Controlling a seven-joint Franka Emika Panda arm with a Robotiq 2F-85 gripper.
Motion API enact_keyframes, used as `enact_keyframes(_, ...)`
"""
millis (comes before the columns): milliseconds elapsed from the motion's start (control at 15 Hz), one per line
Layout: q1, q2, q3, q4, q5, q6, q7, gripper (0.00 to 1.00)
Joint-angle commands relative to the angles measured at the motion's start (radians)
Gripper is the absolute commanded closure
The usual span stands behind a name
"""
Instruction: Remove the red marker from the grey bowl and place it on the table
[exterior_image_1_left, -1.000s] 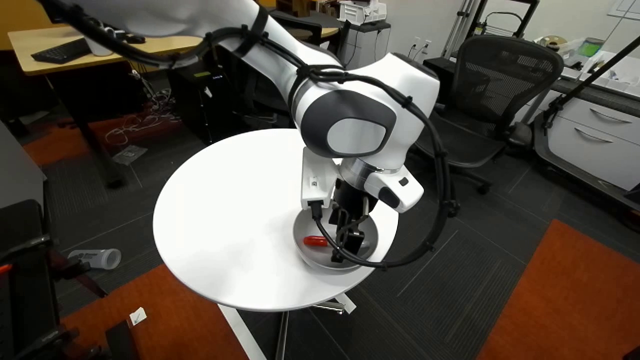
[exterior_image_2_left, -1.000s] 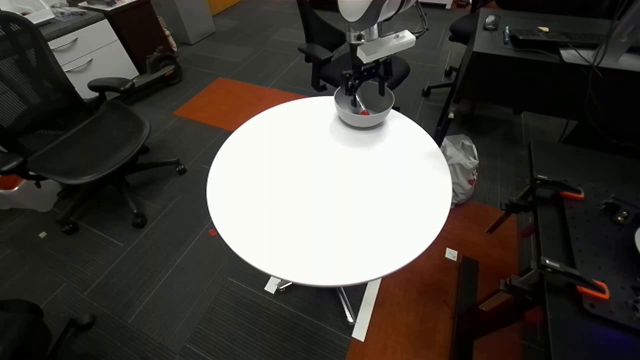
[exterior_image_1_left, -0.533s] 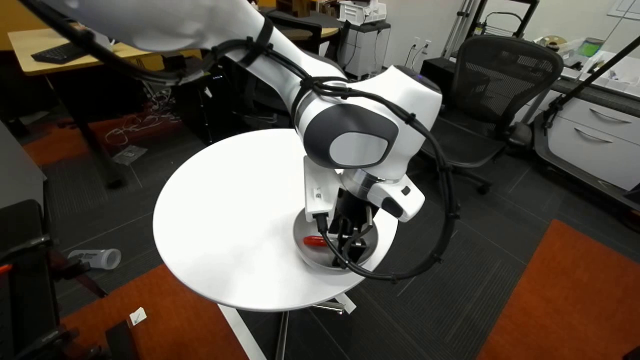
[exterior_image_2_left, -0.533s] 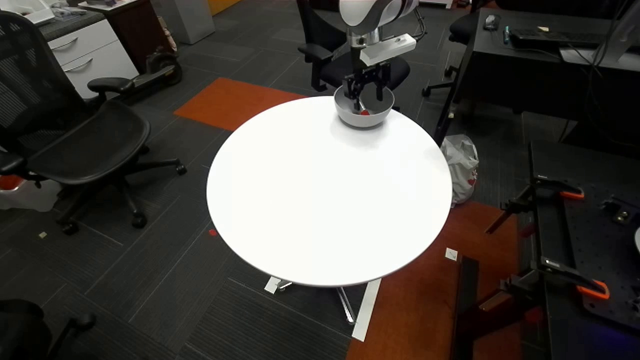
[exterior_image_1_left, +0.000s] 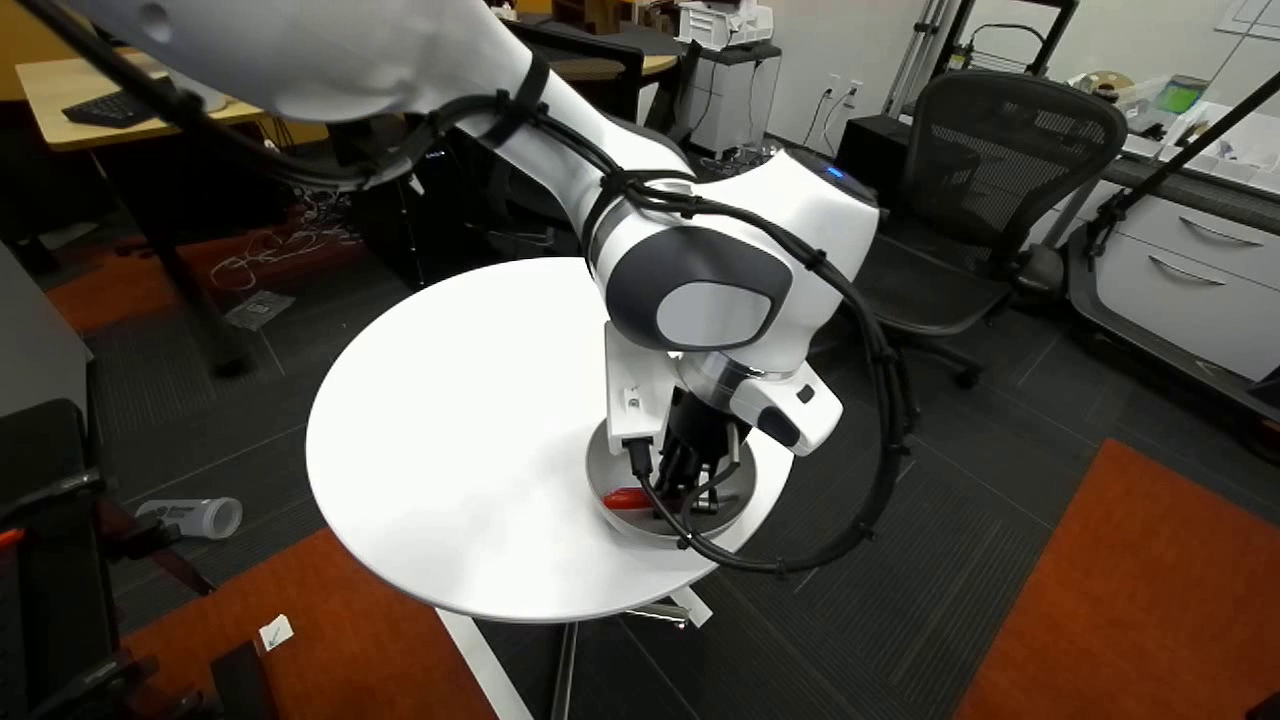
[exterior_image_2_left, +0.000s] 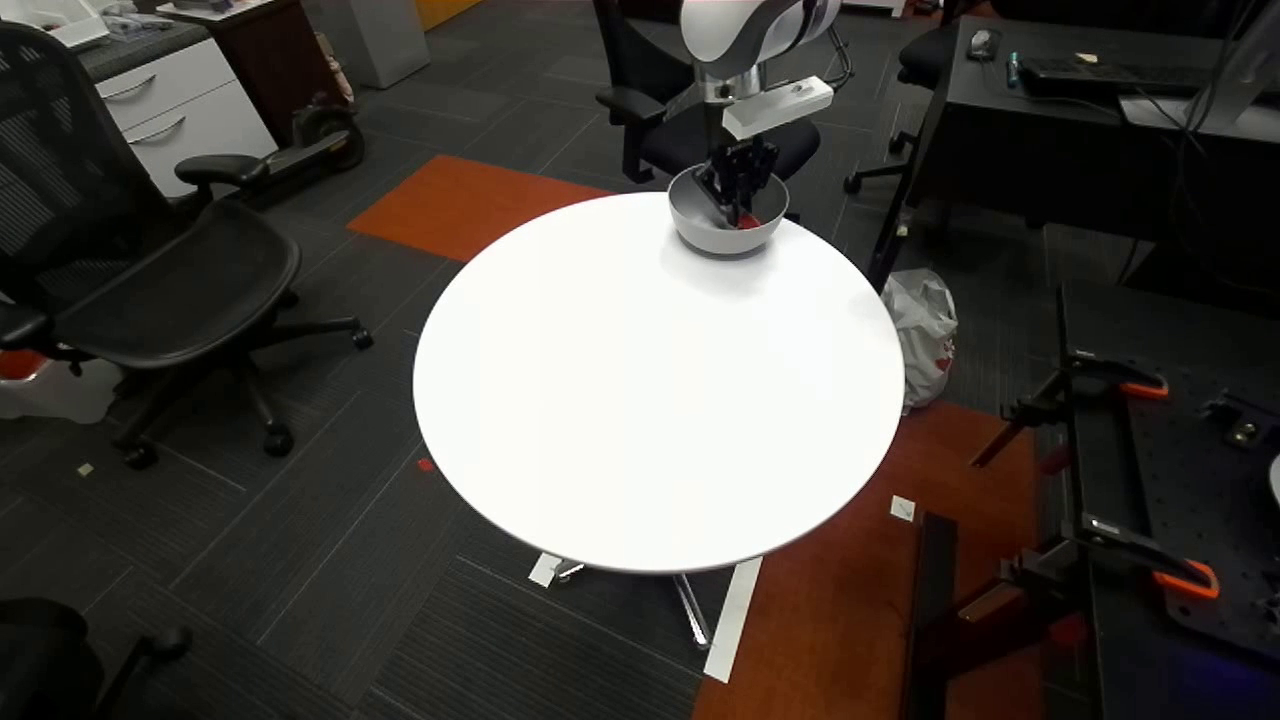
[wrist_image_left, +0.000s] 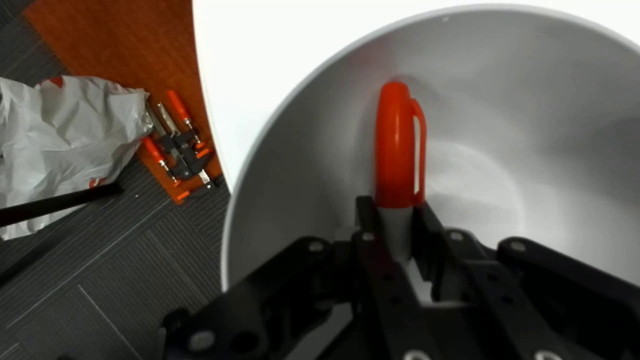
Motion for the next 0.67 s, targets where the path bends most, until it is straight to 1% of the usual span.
enact_keyframes(0, -0.002, -0.006, 0.011, -0.008, 0.016, 0.017, -0.009, 0.97)
enact_keyframes(67, 0.007, -0.018, 0.005, -0.024, 0.012, 0.030, 0.006, 0.95)
enact_keyframes(400, 0.060, -0.129, -0.014, -0.168, -0.010, 0.155, 0.032, 0.95)
enact_keyframes(600, 0.084, -0.195, -0.023, -0.233, -0.016, 0.219, 0.044, 0.95)
